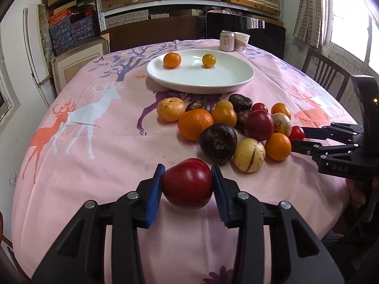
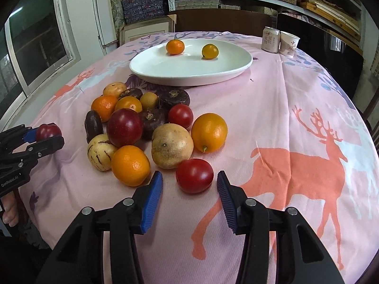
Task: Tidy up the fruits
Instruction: 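Grasp the red cherry tomato with the right gripper while the left gripper holds the plum, then lower the plum and tomato onto the white plate and release both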
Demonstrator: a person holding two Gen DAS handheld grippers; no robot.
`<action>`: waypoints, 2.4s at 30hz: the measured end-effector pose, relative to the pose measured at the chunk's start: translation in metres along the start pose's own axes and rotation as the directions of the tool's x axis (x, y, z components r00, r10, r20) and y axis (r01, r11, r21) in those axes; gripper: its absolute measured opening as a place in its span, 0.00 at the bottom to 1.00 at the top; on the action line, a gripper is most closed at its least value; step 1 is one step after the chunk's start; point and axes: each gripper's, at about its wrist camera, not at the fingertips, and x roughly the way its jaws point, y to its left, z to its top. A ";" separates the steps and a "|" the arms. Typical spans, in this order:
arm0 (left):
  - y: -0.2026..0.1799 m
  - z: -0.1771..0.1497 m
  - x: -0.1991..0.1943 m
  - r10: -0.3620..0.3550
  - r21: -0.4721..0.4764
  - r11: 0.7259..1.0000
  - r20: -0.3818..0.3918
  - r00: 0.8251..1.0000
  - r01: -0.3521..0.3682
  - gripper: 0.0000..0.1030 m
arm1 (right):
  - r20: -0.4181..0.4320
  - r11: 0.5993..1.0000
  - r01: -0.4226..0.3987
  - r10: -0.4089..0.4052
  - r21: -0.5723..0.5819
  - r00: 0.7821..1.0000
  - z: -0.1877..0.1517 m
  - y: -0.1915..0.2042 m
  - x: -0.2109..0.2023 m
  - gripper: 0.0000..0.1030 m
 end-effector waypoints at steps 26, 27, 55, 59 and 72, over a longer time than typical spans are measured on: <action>0.001 0.088 -0.018 -0.013 -0.038 0.999 0.121 0.993 0.017 0.38 | 0.259 0.999 -0.037 0.029 0.027 0.965 0.081 -0.028 -0.084 0.28; 0.003 0.101 -0.014 -0.005 -0.043 0.999 0.127 0.992 0.011 0.38 | 0.275 0.999 -0.036 0.026 0.032 0.961 0.090 -0.030 -0.086 0.28; 0.047 0.211 0.201 0.028 -0.152 0.987 -0.124 0.992 -0.047 0.44 | 0.068 0.996 0.016 -0.022 0.090 0.997 0.207 -0.062 0.113 0.36; 0.050 0.217 0.180 0.090 -0.168 0.981 -0.032 0.995 -0.094 0.77 | 0.124 0.996 -0.003 -0.008 0.084 0.992 0.207 -0.060 0.098 0.55; 0.004 0.120 0.038 0.036 0.015 0.999 0.084 0.996 -0.038 0.86 | 0.169 0.990 -0.063 0.041 0.124 0.985 0.105 -0.044 -0.012 0.58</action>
